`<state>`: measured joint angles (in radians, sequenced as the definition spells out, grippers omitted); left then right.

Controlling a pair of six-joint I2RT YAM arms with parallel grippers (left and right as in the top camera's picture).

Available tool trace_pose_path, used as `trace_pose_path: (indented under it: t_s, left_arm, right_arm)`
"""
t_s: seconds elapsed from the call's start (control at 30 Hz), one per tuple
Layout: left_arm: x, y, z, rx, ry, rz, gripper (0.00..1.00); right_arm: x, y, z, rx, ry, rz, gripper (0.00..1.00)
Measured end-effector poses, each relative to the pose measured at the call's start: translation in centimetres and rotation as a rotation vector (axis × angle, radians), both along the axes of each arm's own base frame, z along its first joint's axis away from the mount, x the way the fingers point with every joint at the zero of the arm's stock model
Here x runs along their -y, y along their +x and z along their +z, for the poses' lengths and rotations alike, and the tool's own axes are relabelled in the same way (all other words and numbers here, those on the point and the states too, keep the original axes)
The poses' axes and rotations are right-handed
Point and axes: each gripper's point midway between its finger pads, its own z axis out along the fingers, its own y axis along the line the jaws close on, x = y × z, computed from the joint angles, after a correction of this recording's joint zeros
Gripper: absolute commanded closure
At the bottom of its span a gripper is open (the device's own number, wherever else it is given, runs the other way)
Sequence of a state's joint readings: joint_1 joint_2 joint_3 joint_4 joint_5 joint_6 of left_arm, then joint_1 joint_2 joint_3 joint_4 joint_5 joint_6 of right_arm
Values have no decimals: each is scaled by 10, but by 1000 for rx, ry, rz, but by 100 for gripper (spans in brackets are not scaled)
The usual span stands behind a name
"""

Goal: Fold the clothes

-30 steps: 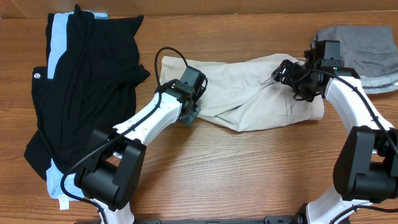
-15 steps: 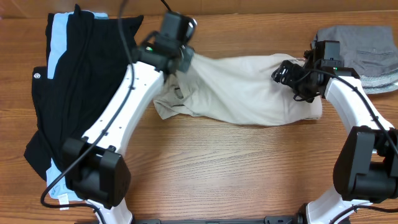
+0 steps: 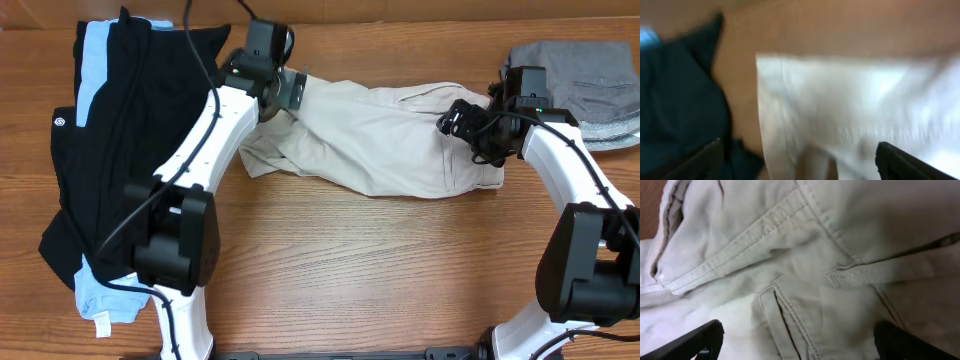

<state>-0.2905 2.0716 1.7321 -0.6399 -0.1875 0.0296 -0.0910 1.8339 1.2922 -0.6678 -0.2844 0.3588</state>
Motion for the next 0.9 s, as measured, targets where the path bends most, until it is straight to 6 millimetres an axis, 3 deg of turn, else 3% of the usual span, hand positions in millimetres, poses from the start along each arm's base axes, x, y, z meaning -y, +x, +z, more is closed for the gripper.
trace_pose_path:
  t_s: [0.07,0.17,0.33,0.43,0.6,0.73,0.9]
  left_arm:
    - [-2,-18,-5,-90,9,-3,0]
    - [-2,-33,5,-160,-1,-10,0]
    - [1,-43,37,-143,-33,-33,2]
    - [1,-43,41,-136,-33,-52,2]
    - [10,-34,17,-159,-18,-140,3]
    - [16,-28,-26,-221,-1,-197,4]
    - [15,-37,-69,-321,20,-222,27]
  right_arm:
    - [0,0,0,0,0,1,0]
    - [0,0,0,1,-2,3,0]
    - [0,0,0,2,-2,4,0]
    - [0,0,0,2,-2,4,0]
    - [0,0,0,-1,-2,5,0]
    - [0,-1,0,-3,-3,6,0]
    - [0,-1,-1,-4,-3,7,0]
